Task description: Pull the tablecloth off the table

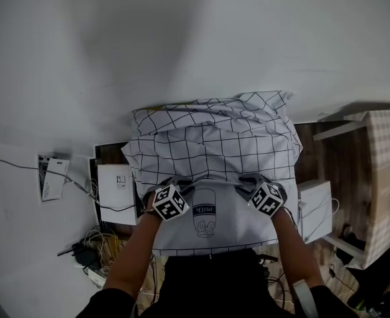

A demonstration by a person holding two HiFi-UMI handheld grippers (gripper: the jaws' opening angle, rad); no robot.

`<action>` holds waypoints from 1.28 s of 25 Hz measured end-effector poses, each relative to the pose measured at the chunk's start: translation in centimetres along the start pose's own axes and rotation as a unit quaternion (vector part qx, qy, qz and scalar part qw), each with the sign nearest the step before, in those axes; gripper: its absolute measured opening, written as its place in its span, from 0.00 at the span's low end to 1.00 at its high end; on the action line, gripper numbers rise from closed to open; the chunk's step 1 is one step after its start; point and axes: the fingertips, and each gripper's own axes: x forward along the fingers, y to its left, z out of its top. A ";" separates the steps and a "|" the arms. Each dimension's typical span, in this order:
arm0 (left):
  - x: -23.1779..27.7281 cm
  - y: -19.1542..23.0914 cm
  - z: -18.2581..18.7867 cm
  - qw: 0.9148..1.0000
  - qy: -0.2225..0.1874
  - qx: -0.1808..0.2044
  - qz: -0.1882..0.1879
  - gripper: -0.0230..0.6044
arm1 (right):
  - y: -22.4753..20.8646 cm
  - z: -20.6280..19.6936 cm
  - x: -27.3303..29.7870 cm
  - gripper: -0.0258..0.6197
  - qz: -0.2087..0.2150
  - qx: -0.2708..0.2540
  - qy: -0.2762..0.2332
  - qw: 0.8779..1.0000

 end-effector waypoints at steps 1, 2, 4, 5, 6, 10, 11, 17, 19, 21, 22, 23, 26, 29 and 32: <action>0.0 -0.1 0.0 1.000 0.000 -0.002 0.000 0.18 | 0.1 0.0 0.0 0.25 0.000 0.002 0.000 1.000; 0.0 -0.2 0.0 1.000 0.001 -0.002 0.001 0.16 | 0.2 0.0 0.0 0.23 0.001 0.003 0.001 1.000; 0.1 -0.5 -0.1 1.000 0.002 -0.004 0.003 0.12 | 0.3 -0.1 0.0 0.19 0.002 0.005 0.004 1.000; 0.1 -0.5 -0.1 1.000 0.003 -0.006 0.004 0.11 | 0.4 -0.2 0.0 0.17 0.003 0.005 0.007 1.000; 0.1 -0.6 -0.1 1.000 0.003 -0.008 0.005 0.10 | 0.4 -0.3 -0.1 0.15 0.003 0.004 0.009 1.000; 0.1 -0.8 0.0 1.000 0.005 -0.012 0.009 0.07 | 0.6 -0.5 -0.2 0.10 0.002 0.005 0.012 1.000; 0.1 -0.9 -0.1 1.000 0.003 -0.014 0.009 0.07 | 0.6 -0.4 -0.2 0.09 0.000 0.008 0.010 1.000; -1.1 -0.8 0.6 0.997 -0.033 -0.063 0.007 0.06 | 1.0 0.7 -1.9 0.08 0.011 0.031 -0.033 0.999; -2.0 -1.1 1.1 0.996 -0.046 -0.074 0.006 0.06 | 1.3 1.1 -2.8 0.08 0.012 0.026 -0.036 0.999; -3.0 -1.4 1.7 0.995 -0.060 -0.080 0.003 0.06 | 1.5 1.5 -3.9 0.08 0.010 0.030 -0.048 0.998; -3.5 -1.5 2.0 0.994 -0.068 -0.080 0.003 0.06 | 1.6 1.9 -4.3 0.08 0.010 0.037 -0.059 0.997; -4.0 -1.5 2.3 0.994 -0.076 -0.081 0.003 0.06 | 1.6 2.4 -4.8 0.08 0.011 0.047 -0.074 0.996; -5.7 -2.3 2.8 0.990 -0.097 -0.103 -0.004 0.06 | 2.7 3.5 -6.7 0.08 0.027 0.082 -0.118 0.989; -7.3 -2.6 3.6 0.983 -0.124 -0.134 -0.004 0.06 | 3.1 4.7 -8.4 0.08 0.041 0.088 -0.139 0.986; -8.9 -2.4 4.6 0.978 -0.148 -0.147 0.012 0.06 | 2.8 5.9 -9.8 0.08 0.043 0.087 -0.155 0.983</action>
